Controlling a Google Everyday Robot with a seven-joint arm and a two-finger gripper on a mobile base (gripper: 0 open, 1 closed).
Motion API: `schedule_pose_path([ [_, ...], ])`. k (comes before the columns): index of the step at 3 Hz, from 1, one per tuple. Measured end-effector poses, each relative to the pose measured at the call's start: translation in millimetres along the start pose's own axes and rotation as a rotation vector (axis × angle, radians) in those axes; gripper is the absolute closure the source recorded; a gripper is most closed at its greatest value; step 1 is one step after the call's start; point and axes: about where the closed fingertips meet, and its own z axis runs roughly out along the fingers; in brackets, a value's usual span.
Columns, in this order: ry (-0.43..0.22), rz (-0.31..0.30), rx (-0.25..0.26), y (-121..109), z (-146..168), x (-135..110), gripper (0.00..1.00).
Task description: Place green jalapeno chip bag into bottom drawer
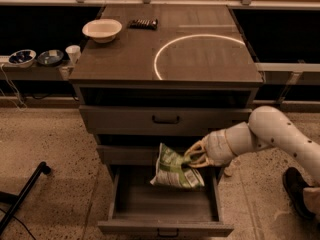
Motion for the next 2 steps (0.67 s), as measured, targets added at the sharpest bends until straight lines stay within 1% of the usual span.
schedule_pose_path([
  [1, 0.067, -0.027, -0.083, 36.3, 24.3, 31.3, 1.0],
  [2, 0.076, -0.03, -0.092, 39.6, 25.7, 35.0, 1.0],
])
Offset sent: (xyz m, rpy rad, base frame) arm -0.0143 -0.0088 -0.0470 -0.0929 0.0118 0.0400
